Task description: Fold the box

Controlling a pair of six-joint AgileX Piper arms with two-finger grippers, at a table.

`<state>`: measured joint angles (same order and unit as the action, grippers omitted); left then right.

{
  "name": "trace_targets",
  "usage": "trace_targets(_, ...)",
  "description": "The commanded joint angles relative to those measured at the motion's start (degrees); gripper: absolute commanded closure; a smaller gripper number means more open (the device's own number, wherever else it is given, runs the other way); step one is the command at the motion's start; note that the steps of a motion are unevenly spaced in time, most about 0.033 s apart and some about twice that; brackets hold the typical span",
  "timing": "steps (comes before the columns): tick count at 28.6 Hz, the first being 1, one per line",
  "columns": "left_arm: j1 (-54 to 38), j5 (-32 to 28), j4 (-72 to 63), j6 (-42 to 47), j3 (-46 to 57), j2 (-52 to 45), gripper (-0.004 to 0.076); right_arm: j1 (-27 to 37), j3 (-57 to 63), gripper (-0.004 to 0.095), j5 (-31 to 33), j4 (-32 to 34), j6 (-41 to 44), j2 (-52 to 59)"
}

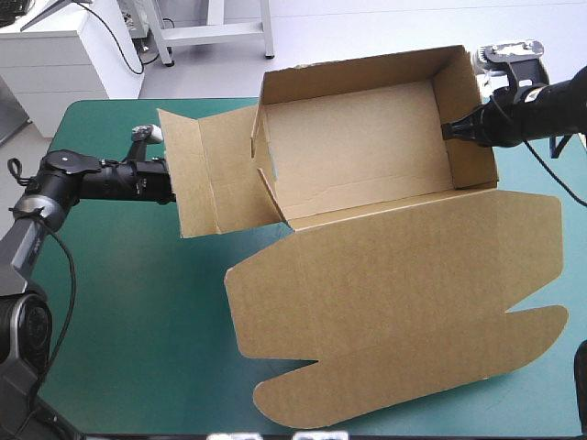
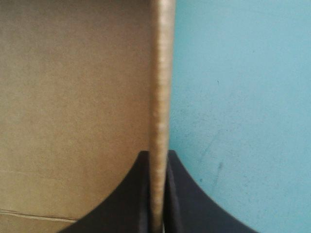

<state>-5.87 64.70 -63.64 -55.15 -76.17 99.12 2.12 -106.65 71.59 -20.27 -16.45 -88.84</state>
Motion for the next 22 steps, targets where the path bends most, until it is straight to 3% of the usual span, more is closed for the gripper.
trace_targets(1, 3.36, 0.99, -7.49, -1.89, -1.24, -2.54, 0.0731, 0.44, -1.39, 0.0929, -0.31, -2.03, -0.30, 2.58)
trace_targets(8, 4.16, 9.61, -18.53, -6.27, -1.24, -2.54, 0.0731, 0.44, -1.39, 0.0929, -0.31, 0.04, 1.03, 1.58)
trace_targets(16, 4.29, 9.61, -23.32, -2.98, -1.24, -4.08, 0.0731, 0.20, -1.25, 0.0918, -2.68, 4.65, 5.03, 0.18)
trace_targets(22, 6.13, 9.61, -27.15, -3.25, -1.24, -5.87, 0.0731, -3.80, -1.25, 0.0919, -7.48, 5.07, 7.01, 0.05)
